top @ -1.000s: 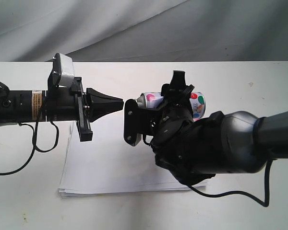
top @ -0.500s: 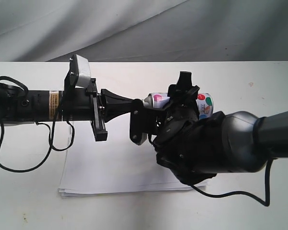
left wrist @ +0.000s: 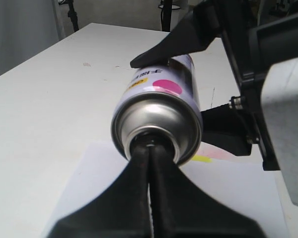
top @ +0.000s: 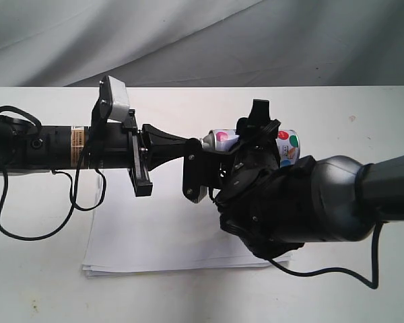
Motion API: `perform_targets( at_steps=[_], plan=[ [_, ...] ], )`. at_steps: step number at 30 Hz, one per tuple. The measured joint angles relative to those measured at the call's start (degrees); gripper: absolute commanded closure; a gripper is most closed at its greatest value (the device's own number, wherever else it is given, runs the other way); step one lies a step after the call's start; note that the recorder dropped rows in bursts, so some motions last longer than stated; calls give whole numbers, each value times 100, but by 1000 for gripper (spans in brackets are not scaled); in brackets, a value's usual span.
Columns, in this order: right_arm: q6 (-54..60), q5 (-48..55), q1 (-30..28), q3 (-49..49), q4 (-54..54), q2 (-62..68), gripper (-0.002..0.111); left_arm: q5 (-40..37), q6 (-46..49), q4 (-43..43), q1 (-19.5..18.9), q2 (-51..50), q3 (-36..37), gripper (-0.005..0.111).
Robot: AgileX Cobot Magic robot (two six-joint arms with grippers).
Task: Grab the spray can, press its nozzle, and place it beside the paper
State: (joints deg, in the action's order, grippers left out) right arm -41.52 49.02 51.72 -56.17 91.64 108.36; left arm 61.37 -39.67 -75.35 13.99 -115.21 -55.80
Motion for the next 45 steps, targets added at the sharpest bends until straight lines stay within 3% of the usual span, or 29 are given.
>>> perform_targets(
  at_steps=[36, 45],
  plan=[
    [12, 54, -41, 0, -37, 0, 108, -43, -35, 148, 147, 0, -21, 107],
    [23, 120, -55, 3, -123, 0, 108, -381, 25, 355, 278, 0, -21, 107]
  ],
)
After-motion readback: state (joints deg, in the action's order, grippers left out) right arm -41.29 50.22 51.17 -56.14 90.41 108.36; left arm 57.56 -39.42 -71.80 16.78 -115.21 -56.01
